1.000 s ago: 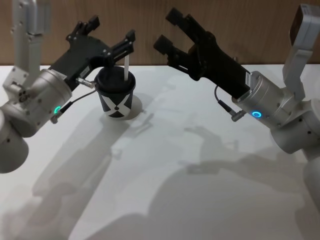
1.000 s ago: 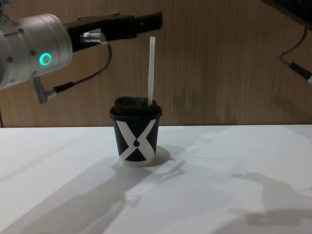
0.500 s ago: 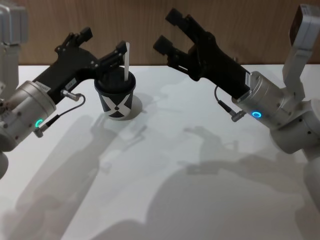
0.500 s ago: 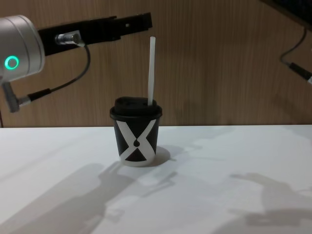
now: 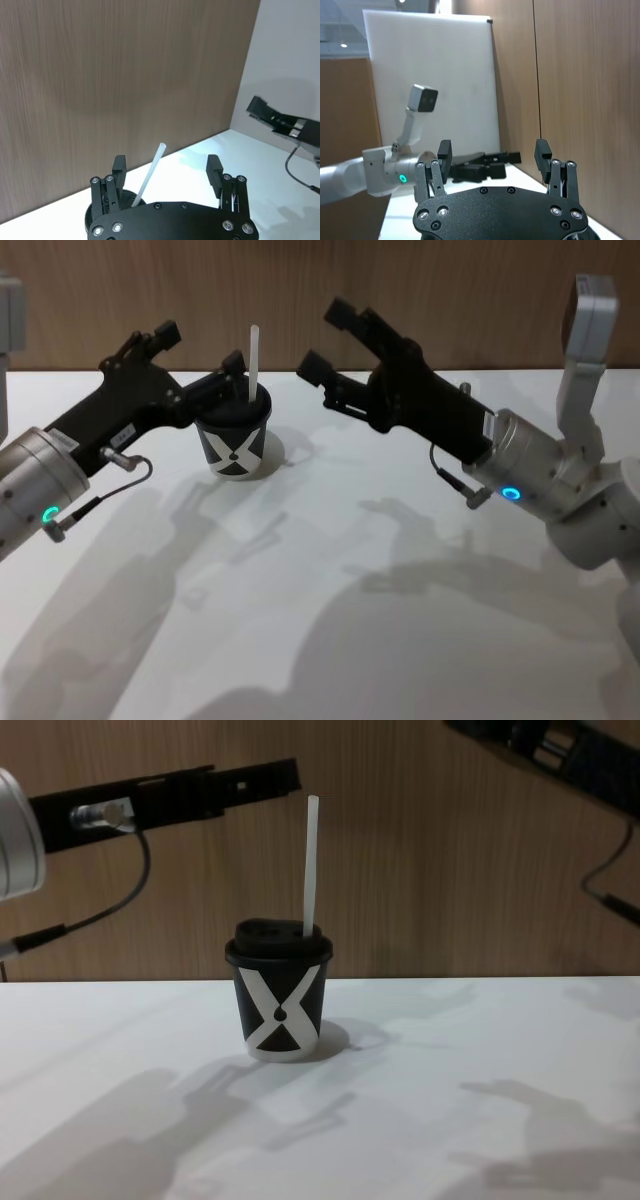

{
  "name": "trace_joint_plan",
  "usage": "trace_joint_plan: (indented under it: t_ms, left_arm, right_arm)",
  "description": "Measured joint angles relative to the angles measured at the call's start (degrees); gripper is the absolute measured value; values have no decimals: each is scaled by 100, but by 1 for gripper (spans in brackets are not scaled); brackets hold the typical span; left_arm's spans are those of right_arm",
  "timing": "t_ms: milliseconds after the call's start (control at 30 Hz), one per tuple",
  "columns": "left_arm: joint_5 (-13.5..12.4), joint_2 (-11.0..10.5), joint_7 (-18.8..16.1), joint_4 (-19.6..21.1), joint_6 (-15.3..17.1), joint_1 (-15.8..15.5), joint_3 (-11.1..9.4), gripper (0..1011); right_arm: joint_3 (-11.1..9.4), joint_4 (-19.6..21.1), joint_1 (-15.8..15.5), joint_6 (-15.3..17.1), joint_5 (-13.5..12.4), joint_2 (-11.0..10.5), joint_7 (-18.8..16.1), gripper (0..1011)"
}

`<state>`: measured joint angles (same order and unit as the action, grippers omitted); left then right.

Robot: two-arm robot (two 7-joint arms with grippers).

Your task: Pick up the straw with one hand, pass it to the other hand, and insert it into the cup.

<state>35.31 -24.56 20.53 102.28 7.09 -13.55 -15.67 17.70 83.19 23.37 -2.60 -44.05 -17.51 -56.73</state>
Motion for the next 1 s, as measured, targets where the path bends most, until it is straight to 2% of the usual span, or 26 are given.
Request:
trace_joint_plan:
  t_ms: [367, 467, 633, 1000]
  left_arm:
    - [318, -241, 340, 124, -52, 279, 115, 1003]
    - [416, -311, 431, 196, -104, 407, 157, 1002]
    - [522, -377, 515, 310, -180, 579, 192, 1003]
    - [634, -448, 596, 441, -273, 774, 227, 1003]
  right_arm:
    - [2, 534, -476, 117, 275, -267, 606, 1001]
    - [-40, 787, -683, 145, 354, -386, 813, 1001]
    - [-79, 1015, -870, 171, 430, -498, 1011, 1001]
    - [-119, 1269, -1079, 195, 511, -623, 1230, 1001]
